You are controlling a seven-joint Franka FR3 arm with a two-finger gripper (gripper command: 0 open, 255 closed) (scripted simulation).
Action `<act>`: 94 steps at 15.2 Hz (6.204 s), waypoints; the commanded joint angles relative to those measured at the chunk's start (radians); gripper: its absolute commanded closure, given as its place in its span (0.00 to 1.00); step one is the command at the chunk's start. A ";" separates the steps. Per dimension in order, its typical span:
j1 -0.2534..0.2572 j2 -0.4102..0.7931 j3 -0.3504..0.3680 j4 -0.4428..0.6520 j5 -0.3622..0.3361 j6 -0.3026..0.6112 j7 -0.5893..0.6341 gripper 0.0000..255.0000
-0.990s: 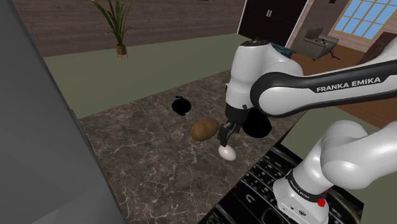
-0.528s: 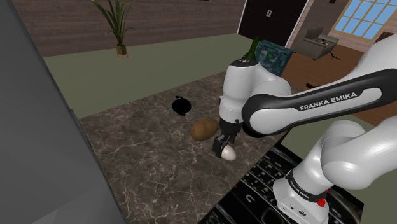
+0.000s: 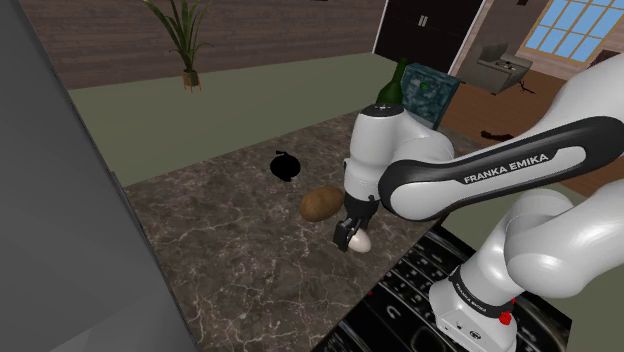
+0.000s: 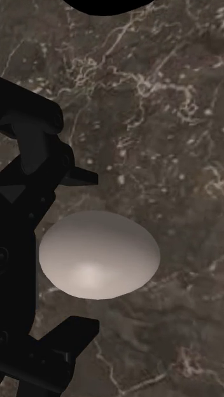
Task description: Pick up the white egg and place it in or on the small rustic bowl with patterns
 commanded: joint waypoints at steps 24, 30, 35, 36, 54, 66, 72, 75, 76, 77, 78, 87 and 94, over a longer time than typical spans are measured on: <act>0.004 -0.123 -0.041 0.088 -0.016 -0.210 -0.002 1.00; 0.003 -0.164 -0.060 0.144 -0.027 -0.306 0.000 1.00; 0.001 -0.187 -0.075 0.195 -0.037 -0.382 0.002 1.00; 0.000 -0.191 -0.078 0.206 -0.039 -0.396 0.002 1.00; -0.158 -0.305 -0.378 0.160 -0.266 -0.483 -0.319 1.00; -0.217 -0.259 -0.472 0.078 -0.346 -0.352 -0.417 1.00; -0.218 -0.235 -0.475 0.029 -0.349 -0.278 -0.414 1.00; -0.218 -0.234 -0.475 0.029 -0.349 -0.278 -0.414 1.00; -0.218 -0.234 -0.475 0.029 -0.349 -0.278 -0.414 1.00; -0.218 -0.234 -0.475 0.029 -0.349 -0.278 -0.414 1.00; -0.218 -0.234 -0.475 0.029 -0.349 -0.278 -0.414 1.00; -0.215 -0.249 -0.471 0.088 -0.345 -0.353 -0.415 0.00; -0.213 -0.256 -0.468 0.144 -0.341 -0.416 -0.416 0.00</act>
